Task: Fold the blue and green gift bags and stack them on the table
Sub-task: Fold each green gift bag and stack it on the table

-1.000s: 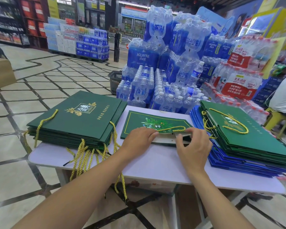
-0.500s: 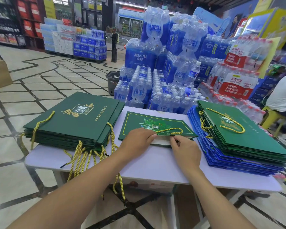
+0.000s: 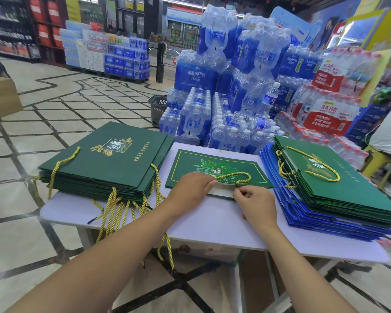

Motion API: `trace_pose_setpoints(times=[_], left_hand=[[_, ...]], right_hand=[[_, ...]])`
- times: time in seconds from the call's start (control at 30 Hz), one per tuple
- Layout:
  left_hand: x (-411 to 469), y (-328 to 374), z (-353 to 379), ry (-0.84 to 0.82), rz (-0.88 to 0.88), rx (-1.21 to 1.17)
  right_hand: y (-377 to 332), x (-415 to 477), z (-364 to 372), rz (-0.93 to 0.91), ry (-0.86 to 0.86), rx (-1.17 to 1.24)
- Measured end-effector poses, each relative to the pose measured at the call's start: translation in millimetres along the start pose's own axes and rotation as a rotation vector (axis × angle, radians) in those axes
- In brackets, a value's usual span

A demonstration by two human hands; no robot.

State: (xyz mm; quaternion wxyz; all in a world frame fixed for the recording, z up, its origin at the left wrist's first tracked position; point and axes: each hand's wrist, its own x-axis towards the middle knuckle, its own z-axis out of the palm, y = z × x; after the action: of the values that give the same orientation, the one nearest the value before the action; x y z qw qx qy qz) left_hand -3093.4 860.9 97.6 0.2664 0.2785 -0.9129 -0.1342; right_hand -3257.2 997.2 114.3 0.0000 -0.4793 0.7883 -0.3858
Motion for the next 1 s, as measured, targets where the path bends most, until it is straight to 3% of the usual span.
trace_pose_setpoints(times=[0.2,0.33,0.47,0.57,0.63,0.77,0.87,1.0], left_hand=[[-1,4,-4,0.013,-0.032,-0.029],[0,2,-3,0.008,-0.038,-0.016],[1,-1,1,0.007,-0.002,0.028],[0,-1,2,0.002,0.041,0.070],[-2,1,1,-0.003,0.041,0.091],[-5,6,-3,-0.047,0.018,0.128],[-7,7,-5,-0.067,-0.004,0.109],[-6,8,-5,-0.095,-0.025,0.109]], right_hand=[[-3,0,0,-0.014,-0.037,0.001],[-3,-5,4,-0.189,-0.065,-0.088],[-5,-9,3,-0.283,0.197,-0.142],[-3,-3,0,-0.180,0.354,-0.180],[-3,2,1,-0.058,0.292,-0.250],[-15,26,-1,0.105,-0.079,-0.483],[-19,47,-4,0.164,-0.224,-0.230],[-22,65,-18,0.224,-0.158,0.058]])
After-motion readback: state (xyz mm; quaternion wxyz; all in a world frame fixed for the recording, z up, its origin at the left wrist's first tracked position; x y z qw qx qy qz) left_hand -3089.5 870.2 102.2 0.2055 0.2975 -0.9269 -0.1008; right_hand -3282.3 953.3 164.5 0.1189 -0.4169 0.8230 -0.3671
